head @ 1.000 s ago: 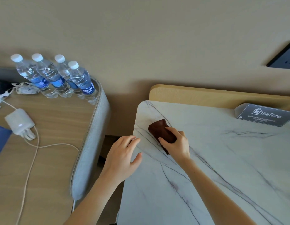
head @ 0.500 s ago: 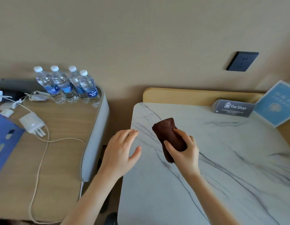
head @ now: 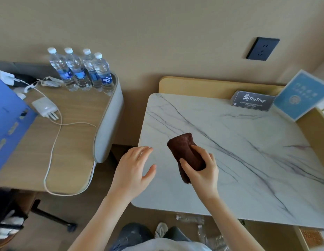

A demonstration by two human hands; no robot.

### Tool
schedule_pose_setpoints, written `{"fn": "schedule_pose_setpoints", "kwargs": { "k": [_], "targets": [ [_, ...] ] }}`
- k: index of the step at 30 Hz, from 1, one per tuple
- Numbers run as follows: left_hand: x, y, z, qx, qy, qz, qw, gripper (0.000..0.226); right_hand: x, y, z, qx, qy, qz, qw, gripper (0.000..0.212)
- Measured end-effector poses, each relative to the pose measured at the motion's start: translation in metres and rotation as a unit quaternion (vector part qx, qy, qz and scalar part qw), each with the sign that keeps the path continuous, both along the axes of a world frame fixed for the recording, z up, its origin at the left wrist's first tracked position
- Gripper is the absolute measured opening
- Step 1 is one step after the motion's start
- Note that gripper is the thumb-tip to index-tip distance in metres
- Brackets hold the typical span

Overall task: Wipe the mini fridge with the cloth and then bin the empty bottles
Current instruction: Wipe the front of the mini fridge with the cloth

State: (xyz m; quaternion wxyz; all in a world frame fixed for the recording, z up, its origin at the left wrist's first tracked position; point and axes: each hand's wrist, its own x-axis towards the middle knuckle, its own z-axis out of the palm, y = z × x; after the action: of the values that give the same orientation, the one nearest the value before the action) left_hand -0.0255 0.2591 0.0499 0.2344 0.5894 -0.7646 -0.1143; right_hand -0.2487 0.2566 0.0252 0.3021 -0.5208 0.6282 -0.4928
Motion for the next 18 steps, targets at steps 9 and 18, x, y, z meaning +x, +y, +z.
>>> {"fn": "schedule_pose_setpoints", "kwargs": {
  "k": [9, 18],
  "targets": [
    [0.012, 0.057, 0.022, -0.038, -0.021, -0.032, 0.999, 0.051, 0.013, 0.072, 0.018, -0.024, 0.002, -0.010, 1.000, 0.052],
    [0.078, 0.201, 0.004, -0.008, -0.016, -0.050, 0.999, 0.050, 0.074, 0.225, -0.003, 0.003, -0.001, -0.036, 0.999, 0.049]
  ]
}}
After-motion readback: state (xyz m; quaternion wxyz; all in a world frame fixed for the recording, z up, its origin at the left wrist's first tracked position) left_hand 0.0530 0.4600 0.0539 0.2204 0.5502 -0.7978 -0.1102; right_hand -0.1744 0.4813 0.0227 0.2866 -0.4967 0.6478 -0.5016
